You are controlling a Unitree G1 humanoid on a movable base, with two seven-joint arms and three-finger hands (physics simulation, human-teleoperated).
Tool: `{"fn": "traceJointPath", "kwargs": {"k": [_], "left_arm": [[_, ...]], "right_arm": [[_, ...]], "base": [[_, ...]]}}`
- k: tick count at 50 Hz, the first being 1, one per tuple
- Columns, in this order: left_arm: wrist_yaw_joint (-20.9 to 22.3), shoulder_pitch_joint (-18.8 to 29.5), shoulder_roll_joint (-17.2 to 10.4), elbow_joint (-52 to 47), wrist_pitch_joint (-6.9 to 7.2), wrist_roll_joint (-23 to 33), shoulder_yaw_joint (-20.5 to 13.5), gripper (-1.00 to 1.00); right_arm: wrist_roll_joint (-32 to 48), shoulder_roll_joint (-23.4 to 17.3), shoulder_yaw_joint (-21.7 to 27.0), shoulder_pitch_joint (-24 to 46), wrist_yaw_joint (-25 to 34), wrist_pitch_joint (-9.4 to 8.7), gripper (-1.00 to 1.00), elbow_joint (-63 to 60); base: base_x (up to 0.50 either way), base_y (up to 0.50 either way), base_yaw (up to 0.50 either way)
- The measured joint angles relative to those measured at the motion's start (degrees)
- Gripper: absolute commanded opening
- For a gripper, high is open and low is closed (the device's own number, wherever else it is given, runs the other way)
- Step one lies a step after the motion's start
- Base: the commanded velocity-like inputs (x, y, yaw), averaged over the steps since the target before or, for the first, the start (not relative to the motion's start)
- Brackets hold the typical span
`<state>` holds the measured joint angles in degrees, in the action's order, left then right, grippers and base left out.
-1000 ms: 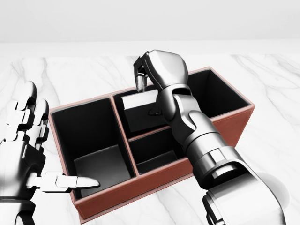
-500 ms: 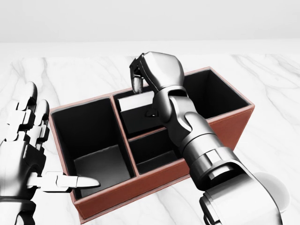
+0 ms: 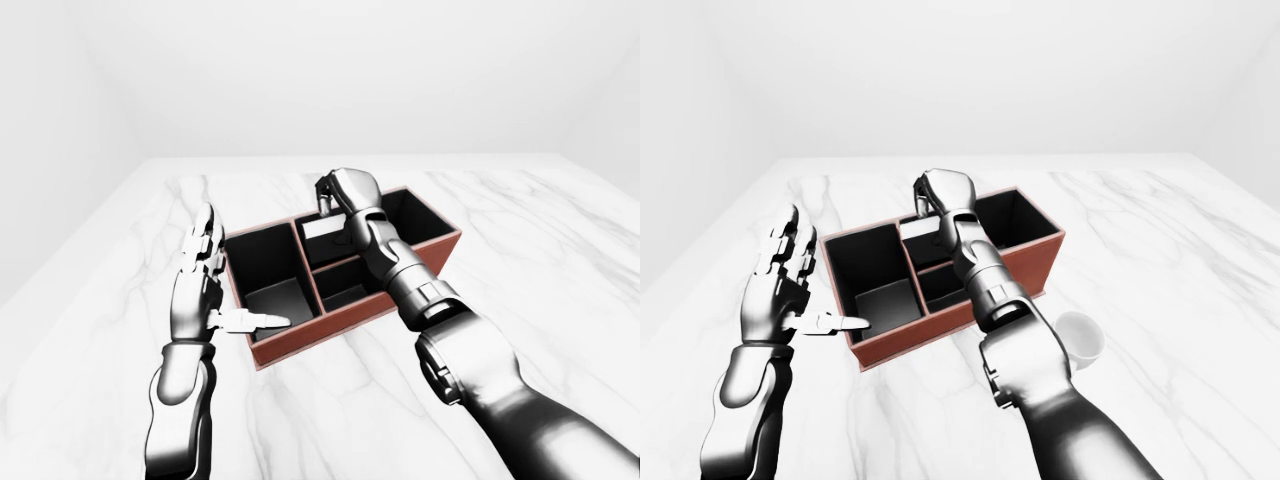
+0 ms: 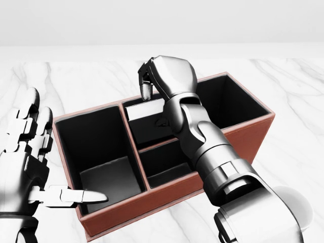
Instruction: Pick up the book and place it in the front compartment of the caddy.
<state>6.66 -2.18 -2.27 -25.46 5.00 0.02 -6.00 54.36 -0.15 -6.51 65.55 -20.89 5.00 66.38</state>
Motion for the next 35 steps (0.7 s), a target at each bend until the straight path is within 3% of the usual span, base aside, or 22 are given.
{"fn": "traceJointPath", "kwargs": {"k": [35], "left_arm": [[-0.04,-0.11,0.08,0.26,0.00,0.21,0.27,1.00]], "right_arm": [[1.30,-0.36,-0.15,-0.64,-3.61,0.00,-1.00,1.65]], "base": [[0.00,0.00,0.00]]}}
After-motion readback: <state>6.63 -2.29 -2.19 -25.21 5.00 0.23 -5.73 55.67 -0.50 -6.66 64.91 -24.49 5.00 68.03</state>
